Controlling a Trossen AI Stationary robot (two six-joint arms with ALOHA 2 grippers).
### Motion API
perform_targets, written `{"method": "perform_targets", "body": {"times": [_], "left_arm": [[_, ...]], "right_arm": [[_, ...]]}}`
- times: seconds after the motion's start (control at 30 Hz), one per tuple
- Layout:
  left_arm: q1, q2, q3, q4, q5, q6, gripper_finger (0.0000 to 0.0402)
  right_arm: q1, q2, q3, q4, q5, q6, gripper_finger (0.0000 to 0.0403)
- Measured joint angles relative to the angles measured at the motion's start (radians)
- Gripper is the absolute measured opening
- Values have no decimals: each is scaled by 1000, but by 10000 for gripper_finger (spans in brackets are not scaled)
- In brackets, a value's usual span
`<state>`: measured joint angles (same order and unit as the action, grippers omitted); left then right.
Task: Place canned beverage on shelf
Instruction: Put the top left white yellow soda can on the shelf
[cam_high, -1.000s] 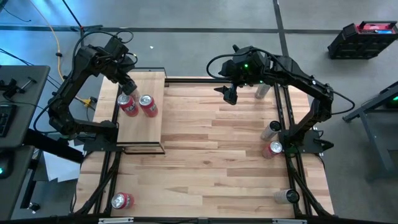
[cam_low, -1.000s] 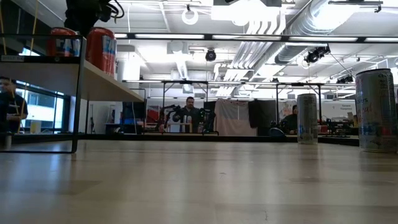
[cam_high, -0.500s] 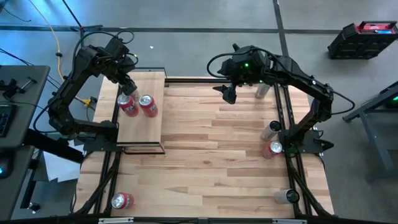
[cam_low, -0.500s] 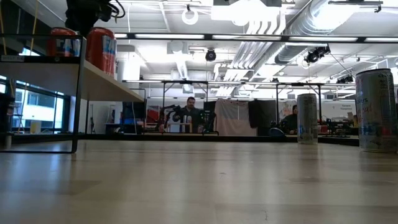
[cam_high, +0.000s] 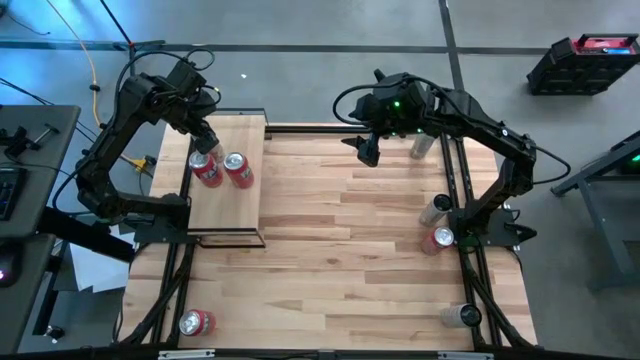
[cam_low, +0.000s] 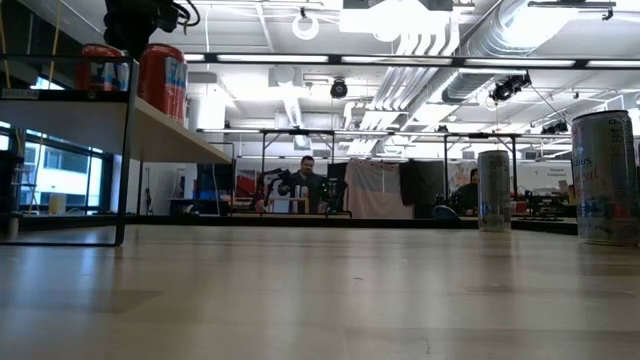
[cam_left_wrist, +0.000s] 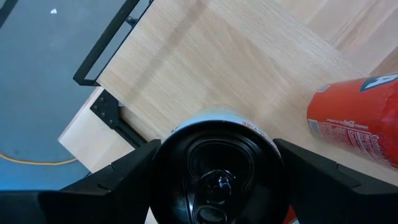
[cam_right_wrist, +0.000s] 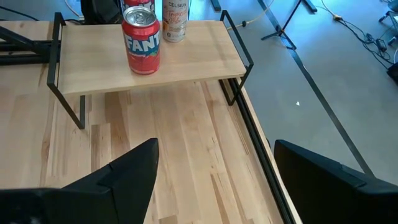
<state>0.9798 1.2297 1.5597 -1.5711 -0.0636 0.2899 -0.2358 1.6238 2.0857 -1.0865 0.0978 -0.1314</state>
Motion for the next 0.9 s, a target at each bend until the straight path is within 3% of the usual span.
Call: {"method": "perform_targets", "body": {"times": [0.9], "left_arm": [[0,0,0,6,1,-36,297]], "right_arm": [[0,0,0,8,0,0,305]]}}
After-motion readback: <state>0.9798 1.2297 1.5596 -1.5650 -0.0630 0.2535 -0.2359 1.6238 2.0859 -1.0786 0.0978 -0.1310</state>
